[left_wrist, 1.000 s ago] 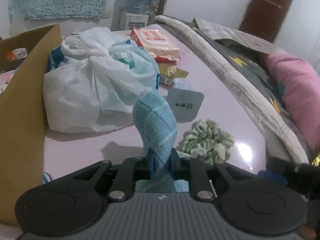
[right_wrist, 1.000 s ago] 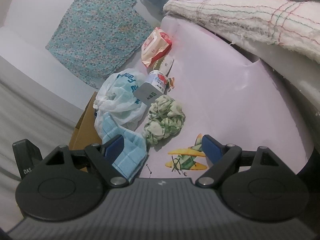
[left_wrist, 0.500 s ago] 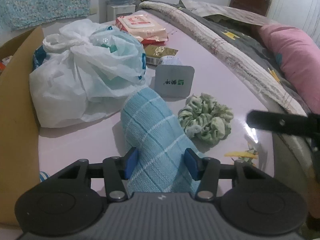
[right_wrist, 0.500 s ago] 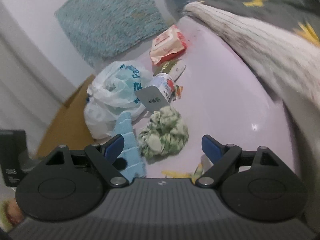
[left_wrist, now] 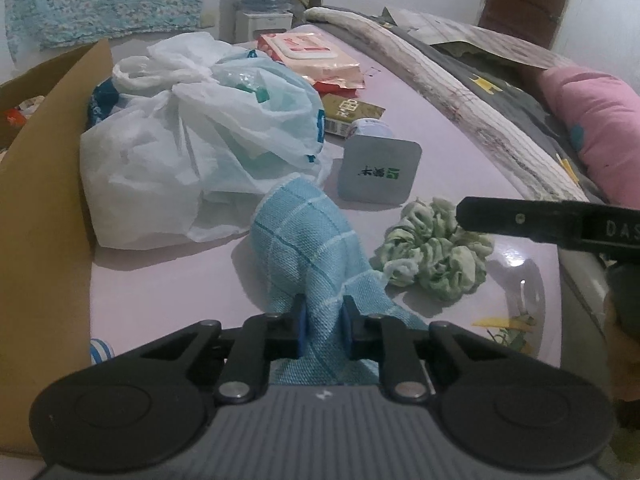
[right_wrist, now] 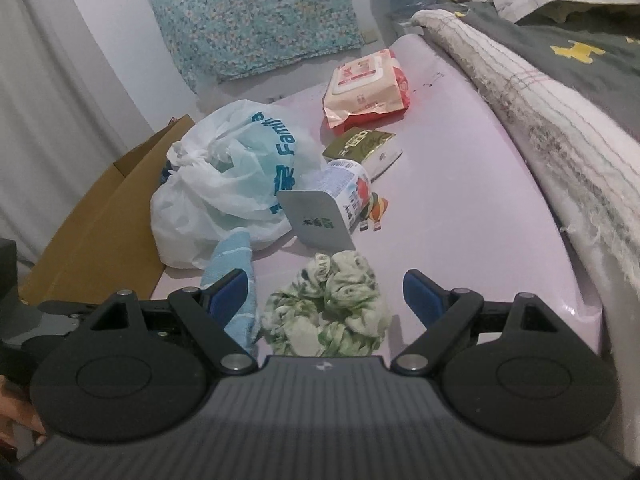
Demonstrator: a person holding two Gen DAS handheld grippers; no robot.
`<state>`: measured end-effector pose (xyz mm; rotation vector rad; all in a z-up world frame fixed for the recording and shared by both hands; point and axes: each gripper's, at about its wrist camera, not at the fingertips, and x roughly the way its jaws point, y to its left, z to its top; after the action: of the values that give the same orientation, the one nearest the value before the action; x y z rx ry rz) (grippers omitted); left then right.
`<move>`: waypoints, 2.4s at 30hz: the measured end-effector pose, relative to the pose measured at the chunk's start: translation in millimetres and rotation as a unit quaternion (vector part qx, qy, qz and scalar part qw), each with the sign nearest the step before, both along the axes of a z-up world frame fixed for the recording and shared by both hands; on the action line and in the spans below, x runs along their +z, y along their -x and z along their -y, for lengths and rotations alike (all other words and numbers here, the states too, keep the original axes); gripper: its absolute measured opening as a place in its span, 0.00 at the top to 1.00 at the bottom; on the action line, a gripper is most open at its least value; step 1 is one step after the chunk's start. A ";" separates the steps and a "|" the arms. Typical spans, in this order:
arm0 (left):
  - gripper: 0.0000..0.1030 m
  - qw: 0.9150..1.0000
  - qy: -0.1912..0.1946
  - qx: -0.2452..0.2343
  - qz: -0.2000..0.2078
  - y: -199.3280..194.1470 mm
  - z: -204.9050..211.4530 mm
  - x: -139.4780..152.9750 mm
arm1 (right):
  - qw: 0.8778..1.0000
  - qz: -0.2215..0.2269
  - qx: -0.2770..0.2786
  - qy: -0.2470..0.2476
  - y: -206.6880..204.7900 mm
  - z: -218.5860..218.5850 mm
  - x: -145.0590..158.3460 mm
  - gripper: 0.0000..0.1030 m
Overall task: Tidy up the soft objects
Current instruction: 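Lift the blue towel with left tool while right tool approaches the green floral scrunchie, then close right tool on the green scrunchie and lift it while left tool holds the towel, then carry the towel in left tool and scrunchie in right tool over the box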
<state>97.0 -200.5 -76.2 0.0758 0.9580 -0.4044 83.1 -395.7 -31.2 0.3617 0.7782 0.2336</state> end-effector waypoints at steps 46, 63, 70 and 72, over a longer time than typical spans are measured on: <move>0.86 0.999 0.010 -0.020 0.032 16.8 5.4 18.2 | 0.991 0.010 -0.090 -0.099 68.4 29.7 -5.0 0.75; 0.86 0.992 0.087 -0.029 0.092 48.7 -16.7 82.4 | 0.984 0.050 -0.056 -0.164 92.3 2.1 37.1 0.75; 0.86 0.987 0.106 -0.013 0.119 60.1 -42.2 104.9 | 0.983 0.070 -0.027 -0.170 90.7 -21.9 59.6 0.75; 0.86 0.986 0.111 -0.005 0.128 63.1 -52.6 112.1 | 0.982 0.075 -0.014 -0.172 88.2 -30.8 66.1 0.75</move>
<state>33.9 -147.9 35.9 -0.0688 0.6559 -0.4946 -5.0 -364.9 34.9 0.6742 0.5818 0.3660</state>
